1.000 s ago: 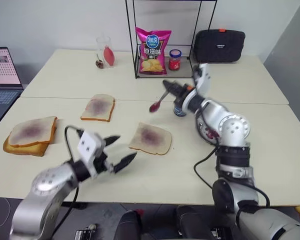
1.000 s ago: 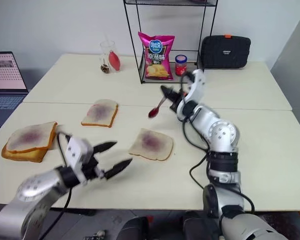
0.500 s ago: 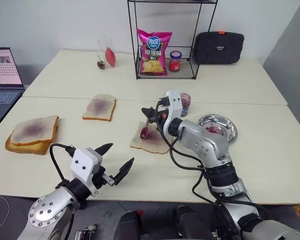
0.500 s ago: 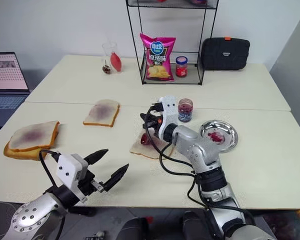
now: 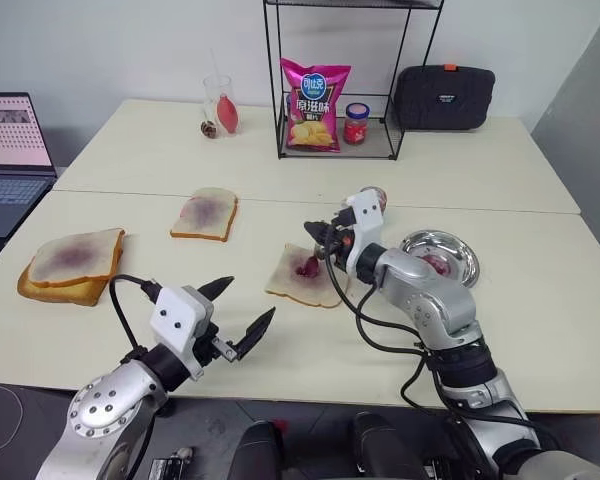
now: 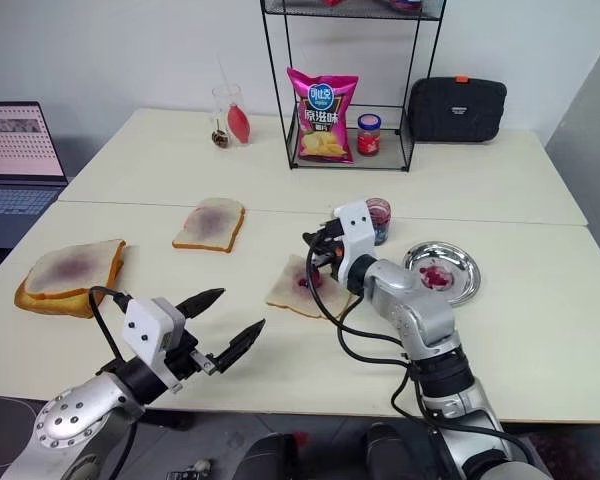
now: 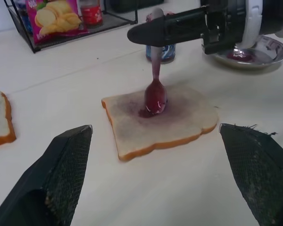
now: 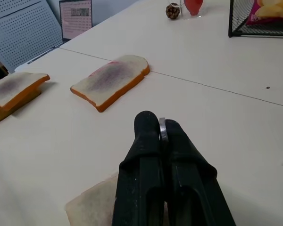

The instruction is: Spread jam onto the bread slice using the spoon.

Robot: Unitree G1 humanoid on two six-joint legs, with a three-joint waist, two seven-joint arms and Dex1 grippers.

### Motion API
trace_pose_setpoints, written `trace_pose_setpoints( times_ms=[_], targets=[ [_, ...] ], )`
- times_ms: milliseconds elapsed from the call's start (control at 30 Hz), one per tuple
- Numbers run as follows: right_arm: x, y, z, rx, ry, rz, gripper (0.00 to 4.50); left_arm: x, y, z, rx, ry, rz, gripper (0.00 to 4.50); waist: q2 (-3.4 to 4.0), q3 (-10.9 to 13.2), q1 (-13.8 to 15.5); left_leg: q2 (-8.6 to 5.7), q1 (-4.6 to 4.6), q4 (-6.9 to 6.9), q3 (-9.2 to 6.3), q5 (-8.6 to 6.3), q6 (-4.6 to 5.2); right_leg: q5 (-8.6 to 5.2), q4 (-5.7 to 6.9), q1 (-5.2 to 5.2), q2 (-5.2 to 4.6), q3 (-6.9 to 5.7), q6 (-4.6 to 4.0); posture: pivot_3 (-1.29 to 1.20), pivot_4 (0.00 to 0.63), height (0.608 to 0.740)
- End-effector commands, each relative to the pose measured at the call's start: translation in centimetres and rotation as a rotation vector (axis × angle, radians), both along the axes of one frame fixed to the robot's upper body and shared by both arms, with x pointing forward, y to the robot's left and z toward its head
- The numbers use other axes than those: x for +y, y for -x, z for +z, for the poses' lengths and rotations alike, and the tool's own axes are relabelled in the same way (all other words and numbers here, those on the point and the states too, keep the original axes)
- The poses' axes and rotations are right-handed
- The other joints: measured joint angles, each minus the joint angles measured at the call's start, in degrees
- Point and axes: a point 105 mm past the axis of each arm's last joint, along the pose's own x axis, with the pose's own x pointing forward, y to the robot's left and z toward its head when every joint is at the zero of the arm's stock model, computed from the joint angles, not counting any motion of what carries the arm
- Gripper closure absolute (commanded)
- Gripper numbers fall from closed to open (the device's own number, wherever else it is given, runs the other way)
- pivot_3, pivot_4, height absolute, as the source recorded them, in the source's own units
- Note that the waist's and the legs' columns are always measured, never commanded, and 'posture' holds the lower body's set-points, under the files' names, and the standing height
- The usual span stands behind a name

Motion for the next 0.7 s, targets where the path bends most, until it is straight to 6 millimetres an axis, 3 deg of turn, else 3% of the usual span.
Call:
trace_pose_setpoints(
  times_ms=[33,200,433,567,700],
  targets=[
    [-2.2,-0.2,1.7,-0.043,-0.004,-0.069,4.48,-0.3,-0.2,0.6,-0.030,-0.001,-0.032,0.00,0.00,0.0,0.0,0.00,0.00,0.00,-0.01,0.00,0.00,0.00,0.01,0.00,0.00,-0.01,0.00,0.00,0.150,0.740],
    [-2.7,0.0,2.7,-0.013,-0.061,-0.067,4.48,0.1,-1.0,0.6,-0.050,0.001,-0.030,0.00,0.00,0.0,0.0,0.00,-0.01,-0.02,-0.03,0.00,0.00,-0.01,0.00,-0.01,0.01,-0.03,-0.02,0.00,0.150,0.740],
    [0.3,0.0,4.7,0.255,-0.478,0.020,4.48,0.5,-0.7,0.2,-0.054,-0.002,-0.028,0.00,0.01,0.0,-0.5,0.16,-0.01,-0.12,0.00,0.00,0.00,0.19,0.13,-0.17,0.16,0.00,0.20,0.00,0.150,0.740],
    [1.9,-0.8,3.8,0.353,-0.546,0.028,4.48,0.6,-0.4,0.1,-0.054,-0.004,-0.021,0.00,-0.03,0.0,-0.1,0.25,-0.02,-0.14,-0.11,0.00,0.00,0.15,0.04,-0.12,0.25,-0.12,0.14,0.00,0.150,0.740],
    [2.8,-1.8,1.3,0.398,-0.500,0.002,4.48,0.4,0.0,0.0,-0.063,-0.024,-0.030,0.00,-0.02,0.0,-0.3,0.19,-0.06,-0.13,0.06,0.00,0.00,0.15,-0.01,-0.15,0.16,-0.01,0.13,0.00,0.150,0.740]
  ],
)
